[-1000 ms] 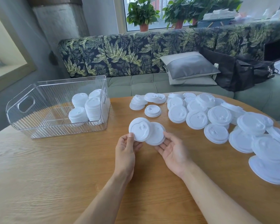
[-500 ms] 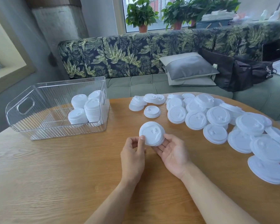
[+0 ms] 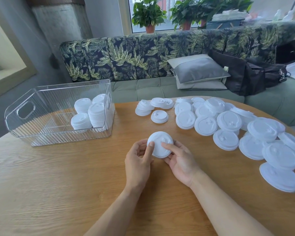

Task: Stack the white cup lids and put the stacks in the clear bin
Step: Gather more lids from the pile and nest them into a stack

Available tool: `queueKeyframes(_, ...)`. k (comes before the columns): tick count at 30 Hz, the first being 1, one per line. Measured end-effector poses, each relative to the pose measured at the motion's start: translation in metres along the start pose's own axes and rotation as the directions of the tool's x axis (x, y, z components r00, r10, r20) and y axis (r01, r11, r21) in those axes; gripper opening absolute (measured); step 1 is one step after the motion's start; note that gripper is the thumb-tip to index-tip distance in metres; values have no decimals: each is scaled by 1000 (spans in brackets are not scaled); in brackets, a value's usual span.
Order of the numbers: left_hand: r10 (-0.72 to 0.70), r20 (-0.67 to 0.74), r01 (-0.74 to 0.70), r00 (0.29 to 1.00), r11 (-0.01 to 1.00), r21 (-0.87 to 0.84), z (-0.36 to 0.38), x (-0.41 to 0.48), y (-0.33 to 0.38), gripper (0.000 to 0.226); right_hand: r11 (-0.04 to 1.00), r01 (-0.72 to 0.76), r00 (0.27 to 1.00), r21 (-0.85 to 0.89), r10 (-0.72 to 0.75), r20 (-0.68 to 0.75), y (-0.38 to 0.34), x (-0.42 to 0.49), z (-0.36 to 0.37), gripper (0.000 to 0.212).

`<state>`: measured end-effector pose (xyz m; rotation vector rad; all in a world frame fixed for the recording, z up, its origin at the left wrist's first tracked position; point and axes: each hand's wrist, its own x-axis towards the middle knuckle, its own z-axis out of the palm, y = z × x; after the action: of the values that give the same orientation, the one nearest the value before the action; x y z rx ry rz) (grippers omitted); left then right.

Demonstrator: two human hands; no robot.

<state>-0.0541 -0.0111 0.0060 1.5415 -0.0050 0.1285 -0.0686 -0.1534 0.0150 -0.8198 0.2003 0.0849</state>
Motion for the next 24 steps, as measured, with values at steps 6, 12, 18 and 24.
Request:
queueKeyframes(6,-44,-35,42,998,998,-57,-1,2,-3,12,1000,12,1000,-4,-12,-6,-1,-2,4,52)
queueKeyframes(12,-22,-13,21,1000,997,-77,-1,0,2,24,996,8,999,-87,-5,33,0,-4,3,23)
queueKeyframes(18,11,-4,-11,1000,999,-50,-2,-1,1,17,992,48,999,-115,-48,6,2,-2,6,45)
queueKeyframes(24,70,16,-70,997,998,0,0,-3,-2,19,997,30,999,-65,-32,-35,1,-3,7,42)
